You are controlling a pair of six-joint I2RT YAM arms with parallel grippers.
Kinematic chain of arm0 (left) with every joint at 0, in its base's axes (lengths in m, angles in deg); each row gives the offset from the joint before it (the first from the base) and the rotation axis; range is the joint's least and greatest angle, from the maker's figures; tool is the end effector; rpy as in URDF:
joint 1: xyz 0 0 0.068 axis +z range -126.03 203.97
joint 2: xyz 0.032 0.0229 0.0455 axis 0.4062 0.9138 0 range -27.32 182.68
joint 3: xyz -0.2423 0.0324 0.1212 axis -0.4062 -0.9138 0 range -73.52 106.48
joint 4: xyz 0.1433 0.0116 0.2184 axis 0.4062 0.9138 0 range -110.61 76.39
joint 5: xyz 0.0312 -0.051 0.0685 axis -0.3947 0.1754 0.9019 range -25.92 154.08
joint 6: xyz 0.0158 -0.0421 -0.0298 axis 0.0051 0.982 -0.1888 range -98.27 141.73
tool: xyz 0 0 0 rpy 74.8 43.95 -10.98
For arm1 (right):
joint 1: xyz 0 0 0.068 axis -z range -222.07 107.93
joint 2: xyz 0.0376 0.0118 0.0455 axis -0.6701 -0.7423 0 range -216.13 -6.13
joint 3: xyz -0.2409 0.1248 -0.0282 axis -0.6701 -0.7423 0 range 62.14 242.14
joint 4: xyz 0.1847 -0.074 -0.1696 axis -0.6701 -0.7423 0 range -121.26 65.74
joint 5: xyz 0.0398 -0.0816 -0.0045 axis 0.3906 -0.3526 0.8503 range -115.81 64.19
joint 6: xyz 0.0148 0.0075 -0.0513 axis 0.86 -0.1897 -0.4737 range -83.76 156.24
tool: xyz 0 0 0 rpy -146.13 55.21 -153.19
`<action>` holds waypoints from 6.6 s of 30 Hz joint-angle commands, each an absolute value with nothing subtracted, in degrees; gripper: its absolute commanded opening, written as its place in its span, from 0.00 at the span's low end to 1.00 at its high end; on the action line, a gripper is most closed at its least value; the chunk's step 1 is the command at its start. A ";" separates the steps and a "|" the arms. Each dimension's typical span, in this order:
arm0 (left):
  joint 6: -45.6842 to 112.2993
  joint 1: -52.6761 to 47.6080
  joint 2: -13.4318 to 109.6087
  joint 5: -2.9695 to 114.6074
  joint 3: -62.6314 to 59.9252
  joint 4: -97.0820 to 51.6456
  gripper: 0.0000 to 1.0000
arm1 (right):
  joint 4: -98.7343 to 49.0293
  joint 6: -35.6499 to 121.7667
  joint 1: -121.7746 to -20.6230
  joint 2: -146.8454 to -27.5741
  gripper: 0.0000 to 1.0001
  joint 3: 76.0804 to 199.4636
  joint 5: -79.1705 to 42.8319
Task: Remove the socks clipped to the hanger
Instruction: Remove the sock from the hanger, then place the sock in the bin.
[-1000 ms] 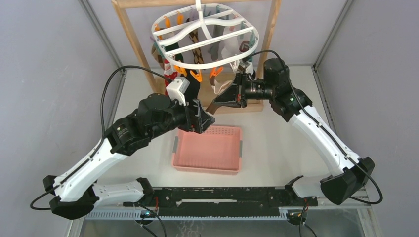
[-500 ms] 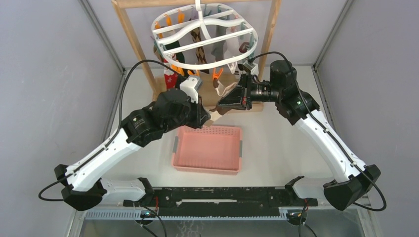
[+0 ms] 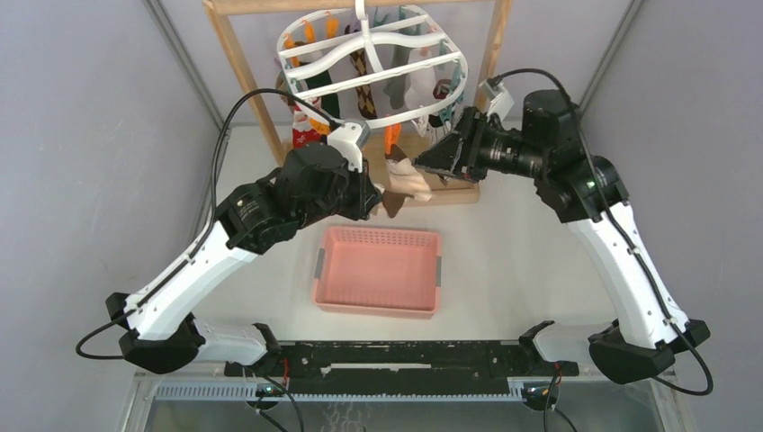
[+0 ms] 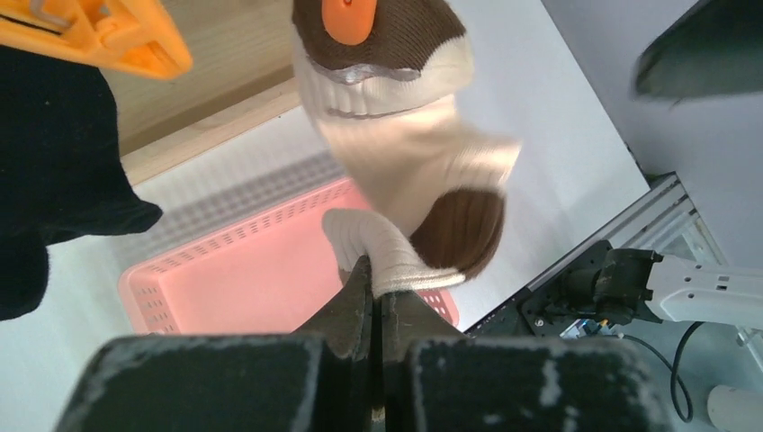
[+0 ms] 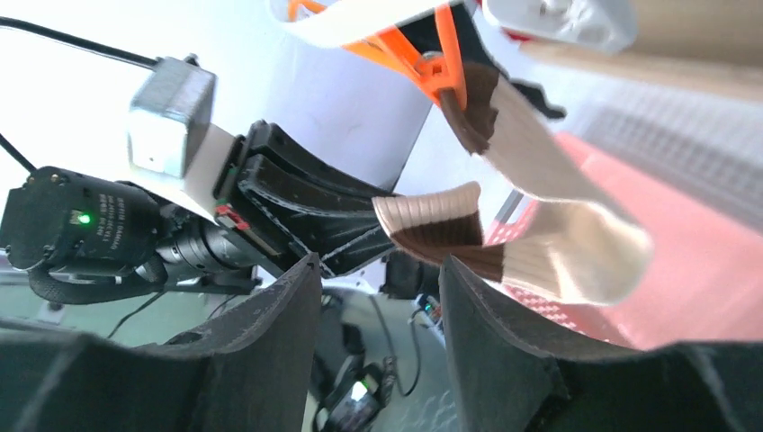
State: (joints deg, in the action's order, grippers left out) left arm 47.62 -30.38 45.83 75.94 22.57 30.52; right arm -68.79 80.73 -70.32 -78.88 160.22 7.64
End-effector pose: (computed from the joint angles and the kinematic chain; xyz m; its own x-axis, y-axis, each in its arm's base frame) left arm 0.1468 -0.1921 0.4656 -0.5488 0.0319 -0.8353 0.5002 0.8131 -0.2976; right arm 0.1981 0.1288 0.4905 -0.8048 0.2312 -0.5467 -0.4058 0.4577 0.7911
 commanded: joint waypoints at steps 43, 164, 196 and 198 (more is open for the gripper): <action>44.93 -29.03 47.67 70.48 34.80 38.09 0.04 | -61.07 62.80 -83.67 -86.35 0.62 169.93 -23.62; 50.31 -29.04 39.95 70.92 19.10 37.62 0.05 | -51.89 61.36 -79.51 -70.29 0.78 144.83 -22.90; 56.71 -29.03 33.68 75.32 0.32 33.16 0.56 | -58.22 61.98 -79.52 -65.94 0.84 142.95 -21.50; 56.62 -29.03 33.68 75.69 0.67 33.71 0.75 | -58.42 61.99 -79.49 -65.98 0.84 142.91 -21.50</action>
State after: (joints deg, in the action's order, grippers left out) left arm 56.01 -29.27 34.90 73.71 0.63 34.78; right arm -58.85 61.26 -79.65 -67.38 142.74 -22.06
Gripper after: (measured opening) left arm 0.620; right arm 0.836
